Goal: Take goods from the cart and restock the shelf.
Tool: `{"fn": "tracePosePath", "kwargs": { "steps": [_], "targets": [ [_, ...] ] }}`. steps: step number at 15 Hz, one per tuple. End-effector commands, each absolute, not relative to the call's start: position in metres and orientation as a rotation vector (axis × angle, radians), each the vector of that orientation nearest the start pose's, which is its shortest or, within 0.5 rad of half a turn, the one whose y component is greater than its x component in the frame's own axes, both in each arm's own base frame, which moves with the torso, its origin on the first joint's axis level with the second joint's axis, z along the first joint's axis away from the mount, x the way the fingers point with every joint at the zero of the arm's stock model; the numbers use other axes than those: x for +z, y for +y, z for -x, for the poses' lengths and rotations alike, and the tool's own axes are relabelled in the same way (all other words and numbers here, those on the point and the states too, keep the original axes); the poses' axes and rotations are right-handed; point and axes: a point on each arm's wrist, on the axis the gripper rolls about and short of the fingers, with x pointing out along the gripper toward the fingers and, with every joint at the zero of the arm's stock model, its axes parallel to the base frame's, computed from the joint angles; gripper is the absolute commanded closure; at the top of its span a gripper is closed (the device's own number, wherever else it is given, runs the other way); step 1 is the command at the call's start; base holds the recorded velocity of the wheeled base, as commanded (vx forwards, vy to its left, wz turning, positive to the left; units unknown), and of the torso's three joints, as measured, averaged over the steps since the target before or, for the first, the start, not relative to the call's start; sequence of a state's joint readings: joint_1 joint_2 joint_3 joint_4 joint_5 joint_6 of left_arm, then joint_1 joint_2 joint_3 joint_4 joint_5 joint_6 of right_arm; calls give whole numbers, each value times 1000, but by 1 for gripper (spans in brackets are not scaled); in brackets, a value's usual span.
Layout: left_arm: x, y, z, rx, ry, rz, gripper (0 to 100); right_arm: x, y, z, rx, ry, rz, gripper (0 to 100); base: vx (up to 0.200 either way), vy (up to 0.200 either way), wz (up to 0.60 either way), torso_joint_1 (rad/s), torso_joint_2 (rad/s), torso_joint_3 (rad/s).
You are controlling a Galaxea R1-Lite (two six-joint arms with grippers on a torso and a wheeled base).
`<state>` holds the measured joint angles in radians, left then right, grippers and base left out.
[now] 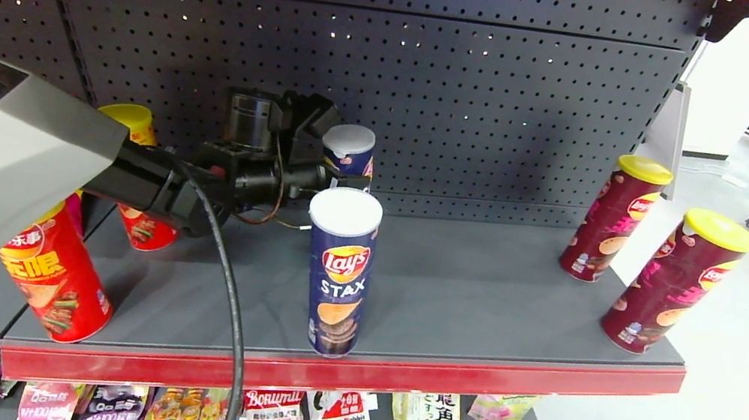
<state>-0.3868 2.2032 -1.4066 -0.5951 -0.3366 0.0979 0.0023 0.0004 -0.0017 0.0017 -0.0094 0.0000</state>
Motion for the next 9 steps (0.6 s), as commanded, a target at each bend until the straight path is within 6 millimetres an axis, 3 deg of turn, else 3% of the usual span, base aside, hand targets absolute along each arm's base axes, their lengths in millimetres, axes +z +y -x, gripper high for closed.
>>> {"fn": "tracePosePath", "kwargs": {
  "steps": [1,4,5,9],
  "targets": [
    [150,-178,-417,-731,171,-99,100,76,0,23,-6,0,0,0,0,0,0,0,0,0],
    [151,-178,-418,-731,163,-100,100,76,0,23,-6,0,0,0,0,0,0,0,0,0],
    [151,-178,-418,-731,164,-100,0,76,0,23,-6,0,0,0,0,0,0,0,0,0],
    [153,-179,-417,-734,163,-95,0,76,0,23,-6,0,0,0,0,0,0,0,0,0]
  ]
}}
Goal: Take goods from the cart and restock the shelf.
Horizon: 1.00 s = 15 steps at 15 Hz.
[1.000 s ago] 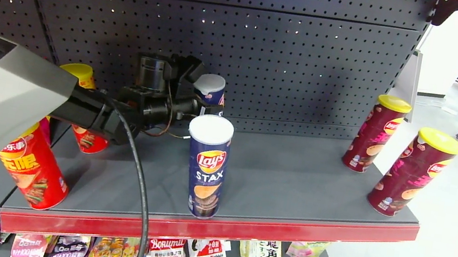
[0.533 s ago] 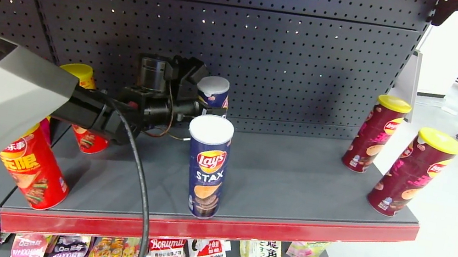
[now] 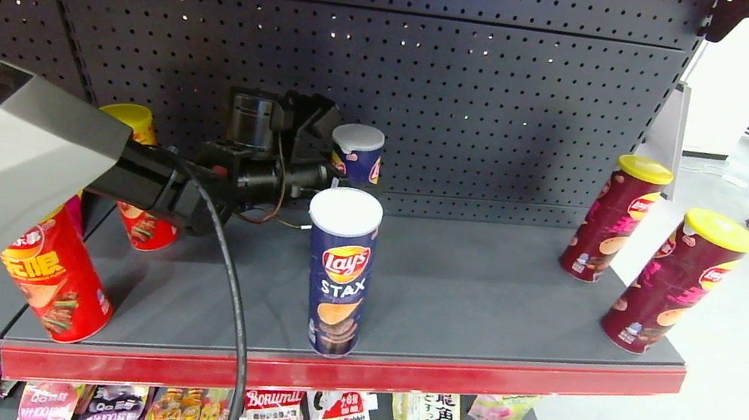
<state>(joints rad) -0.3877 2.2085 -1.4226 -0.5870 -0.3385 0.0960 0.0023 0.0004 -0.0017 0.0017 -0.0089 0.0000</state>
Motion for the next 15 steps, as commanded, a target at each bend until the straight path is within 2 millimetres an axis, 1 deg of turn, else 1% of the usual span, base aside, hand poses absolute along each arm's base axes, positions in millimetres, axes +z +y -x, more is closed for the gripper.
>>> {"fn": "tracePosePath", "kwargs": {
  "steps": [1,4,5,8,10,11,12,13,14,15],
  "targets": [
    [154,-178,-416,-732,163,-96,0,76,0,23,-6,0,0,0,0,0,0,0,0,0],
    [160,-175,-410,-723,160,-96,0,76,0,23,-6,0,0,0,0,0,0,0,0,0],
    [161,-172,-404,-714,171,-98,0,76,0,23,-6,0,0,0,0,0,0,0,0,0],
    [164,-158,-373,-700,224,-101,0,76,0,23,-6,0,0,0,0,0,0,0,0,0],
    [162,-146,-350,-688,265,-102,0,76,0,23,-6,-2,0,0,0,0,0,0,0,0],
    [162,-139,-343,-670,278,-103,0,76,0,23,-6,0,0,0,0,0,0,0,0,0],
    [161,-132,-326,-650,301,-108,0,76,0,23,-6,0,0,0,0,0,0,0,0,0],
    [160,-128,-316,-639,314,-110,0,76,0,23,-6,0,0,0,0,0,0,0,0,0],
    [160,-121,-302,-611,328,-117,0,76,0,23,-6,0,0,0,0,0,0,0,0,0],
    [160,-113,-294,-579,335,-119,0,75,0,23,-6,2,0,0,0,0,0,0,0,0]
  ]
}}
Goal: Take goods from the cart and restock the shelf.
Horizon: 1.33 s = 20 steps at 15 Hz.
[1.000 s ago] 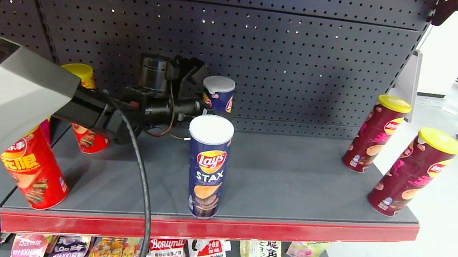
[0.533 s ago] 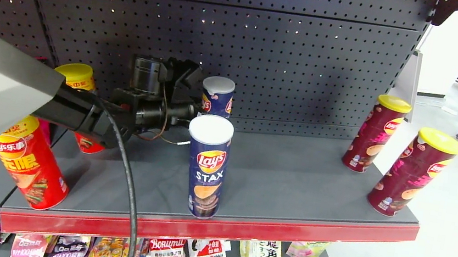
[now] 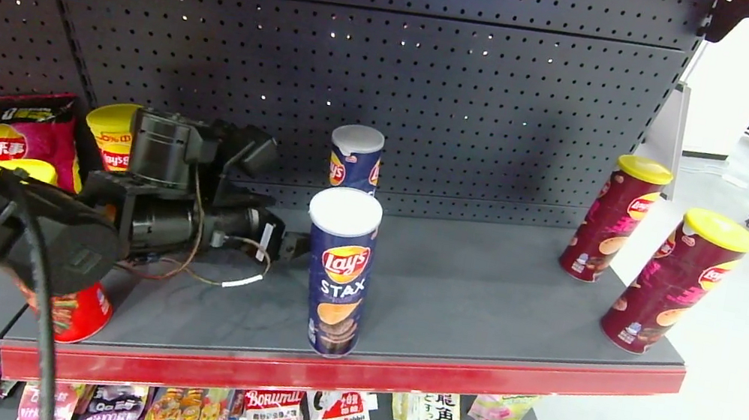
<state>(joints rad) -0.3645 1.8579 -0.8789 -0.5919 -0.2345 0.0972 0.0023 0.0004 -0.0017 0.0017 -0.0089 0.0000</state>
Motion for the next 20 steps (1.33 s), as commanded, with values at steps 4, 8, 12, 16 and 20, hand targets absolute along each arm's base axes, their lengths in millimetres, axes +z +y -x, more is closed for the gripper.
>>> {"fn": "tracePosePath", "kwargs": {
  "steps": [4,8,12,16,20],
  "targets": [
    [167,-99,-261,-556,333,-121,0,76,0,23,-6,0,0,0,0,0,0,0,0,0],
    [167,-79,-204,-559,329,-110,0,76,0,23,-6,0,0,0,0,0,0,0,0,0],
    [171,-52,-130,-552,244,-100,0,76,0,23,-6,0,0,0,0,0,0,0,0,0],
    [187,-30,-74,-484,94,-93,0,76,0,23,-6,0,0,0,0,0,0,0,0,0],
    [196,-11,-28,-364,-87,-47,0,76,0,23,-5,0,0,0,0,0,0,0,0,0]
  ]
}}
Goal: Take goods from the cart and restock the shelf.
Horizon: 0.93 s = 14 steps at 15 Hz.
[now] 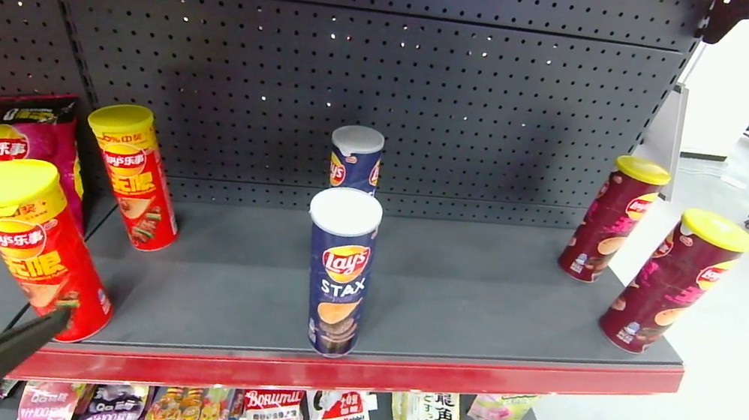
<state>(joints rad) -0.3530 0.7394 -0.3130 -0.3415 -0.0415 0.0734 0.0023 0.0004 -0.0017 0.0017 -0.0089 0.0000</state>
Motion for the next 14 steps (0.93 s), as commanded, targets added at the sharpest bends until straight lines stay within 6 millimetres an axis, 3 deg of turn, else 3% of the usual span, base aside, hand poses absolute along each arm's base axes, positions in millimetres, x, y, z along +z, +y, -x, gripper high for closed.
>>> {"fn": "tracePosePath", "kwargs": {
  "steps": [1,5,9,14],
  "targets": [
    [196,-7,-19,-362,-93,-46,0,76,0,23,-6,0,0,0,0,0,0,0,0,0],
    [183,6,9,-256,-18,-41,0,76,0,23,-6,0,0,0,0,0,0,0,0,0],
    [186,12,18,-120,-55,31,0,76,0,23,-5,0,0,0,0,0,0,0,0,0],
    [175,10,21,135,34,0,0,76,0,23,-3,0,2,0,0,0,0,0,0,0]
  ]
}}
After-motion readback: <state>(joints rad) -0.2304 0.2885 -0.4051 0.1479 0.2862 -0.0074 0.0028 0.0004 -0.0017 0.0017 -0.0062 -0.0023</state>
